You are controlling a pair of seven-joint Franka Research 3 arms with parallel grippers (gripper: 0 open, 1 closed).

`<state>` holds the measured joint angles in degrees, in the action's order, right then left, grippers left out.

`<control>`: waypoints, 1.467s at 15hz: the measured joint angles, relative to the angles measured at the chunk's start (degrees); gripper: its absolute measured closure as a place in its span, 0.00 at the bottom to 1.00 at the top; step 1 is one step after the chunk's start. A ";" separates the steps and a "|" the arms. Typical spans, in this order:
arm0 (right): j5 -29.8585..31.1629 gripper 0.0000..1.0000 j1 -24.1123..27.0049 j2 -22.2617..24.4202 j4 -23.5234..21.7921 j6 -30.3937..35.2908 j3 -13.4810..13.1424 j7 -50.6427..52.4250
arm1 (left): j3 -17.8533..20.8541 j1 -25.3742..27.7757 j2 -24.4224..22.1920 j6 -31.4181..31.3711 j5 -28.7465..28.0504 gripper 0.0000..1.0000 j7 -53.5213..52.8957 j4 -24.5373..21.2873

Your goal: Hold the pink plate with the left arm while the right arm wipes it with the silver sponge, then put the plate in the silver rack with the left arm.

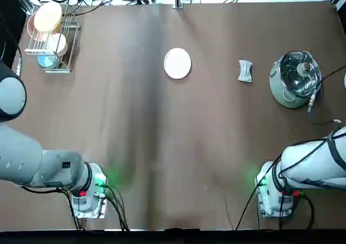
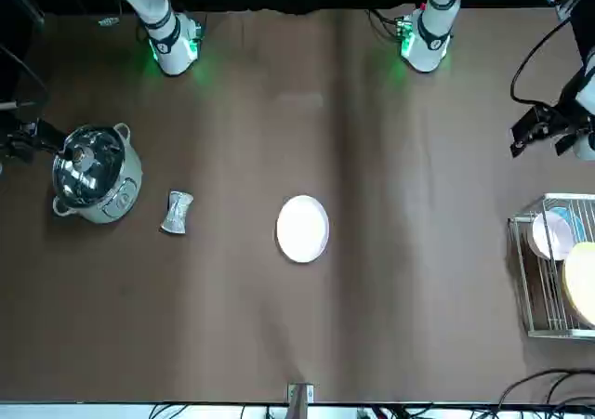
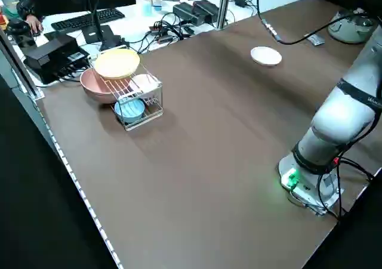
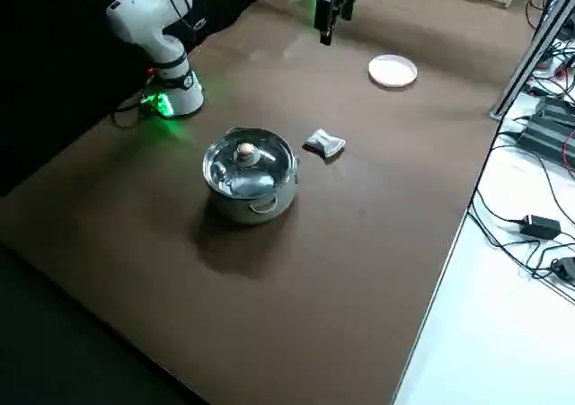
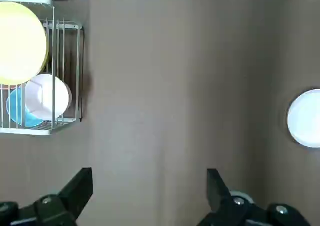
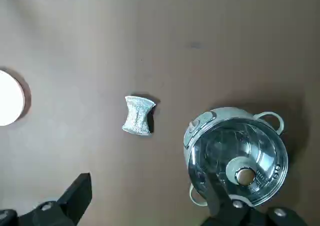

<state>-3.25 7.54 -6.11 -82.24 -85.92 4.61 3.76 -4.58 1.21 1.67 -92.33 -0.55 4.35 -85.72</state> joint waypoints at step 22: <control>-4.71 0.00 -4.71 -8.26 -18.13 -15.76 0.37 -2.38 | -8.80 -0.86 6.95 -13.30 2.09 0.00 10.29 -10.45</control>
<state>-7.97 2.83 -14.37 -100.38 -101.68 4.98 1.38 -13.38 0.35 8.62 -105.63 1.54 14.64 -96.17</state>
